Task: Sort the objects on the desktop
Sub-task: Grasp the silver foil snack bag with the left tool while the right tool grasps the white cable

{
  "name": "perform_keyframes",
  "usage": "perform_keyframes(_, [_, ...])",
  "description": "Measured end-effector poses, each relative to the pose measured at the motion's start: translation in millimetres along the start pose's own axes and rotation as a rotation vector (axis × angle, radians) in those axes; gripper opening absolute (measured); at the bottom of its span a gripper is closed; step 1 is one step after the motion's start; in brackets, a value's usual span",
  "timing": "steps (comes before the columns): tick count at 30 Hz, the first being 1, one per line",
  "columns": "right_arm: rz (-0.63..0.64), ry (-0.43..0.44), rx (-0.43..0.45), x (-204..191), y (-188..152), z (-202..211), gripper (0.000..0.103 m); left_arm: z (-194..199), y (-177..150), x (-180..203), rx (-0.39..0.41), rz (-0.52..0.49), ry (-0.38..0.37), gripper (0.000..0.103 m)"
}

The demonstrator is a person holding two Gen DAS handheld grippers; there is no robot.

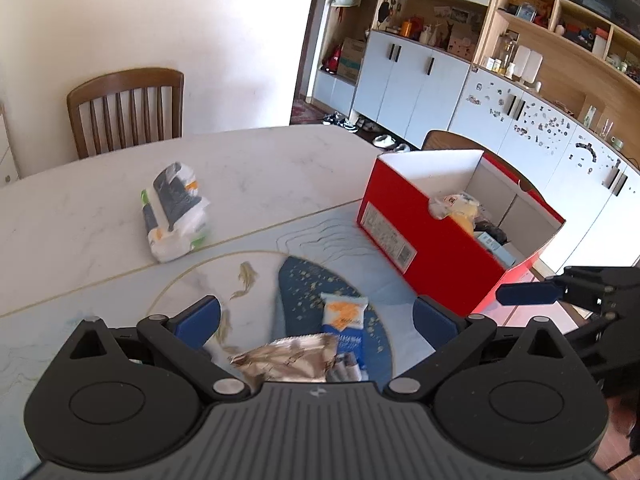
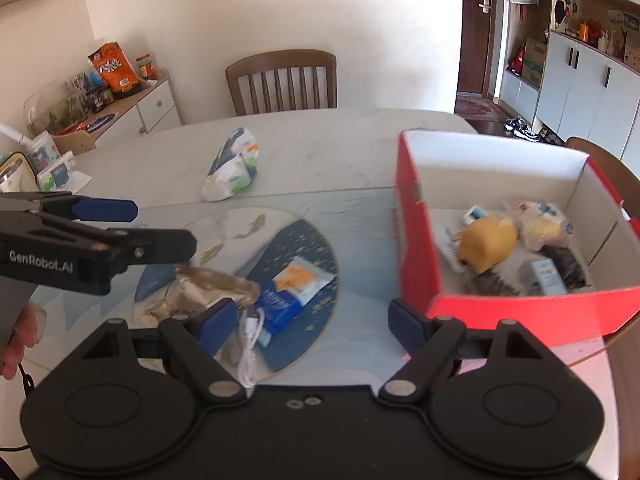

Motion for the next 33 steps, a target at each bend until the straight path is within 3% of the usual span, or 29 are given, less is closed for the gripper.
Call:
perform_keyframes(5, [0.002, -0.005, -0.003, -18, -5, -12, 0.082, -5, -8, -17, 0.001, 0.039, 0.012, 0.103])
perform_keyframes(10, [0.023, -0.021, -0.003, -29, -10, -22, 0.082, -14, -14, -21, 0.000, -0.015, 0.069, 0.103])
perform_keyframes(13, [0.045, -0.025, -0.017, -35, -12, -30, 0.082, -19, -18, -20, 0.003, -0.034, 0.059, 0.103])
perform_keyframes(19, [0.086, -0.044, -0.054, -43, -21, -50, 0.081, -40, -27, -24, -0.069, 0.012, 0.015, 0.103])
perform_keyframes(24, [0.088, -0.053, -0.074, -42, -24, -65, 0.079, -57, -36, -25, -0.103, 0.005, 0.035, 0.102])
perform_keyframes(28, [0.085, -0.049, -0.107, -41, -24, -78, 0.064, -64, -40, -22, -0.109, -0.012, 0.043, 0.102])
perform_keyframes(33, [0.071, -0.046, -0.131, -42, -25, -88, 0.055, -71, -43, -20, -0.126, -0.018, 0.042, 0.099])
Point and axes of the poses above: each gripper's, at about its wrist camera, not at the fingertips, and z roughly against the way its jaws point, x to its right, y to its top, the point moved 2 cm from there along -z, roughly the way its jaws point, and after that the axes turned 14 degrees about -x, right-handed, at the moved point
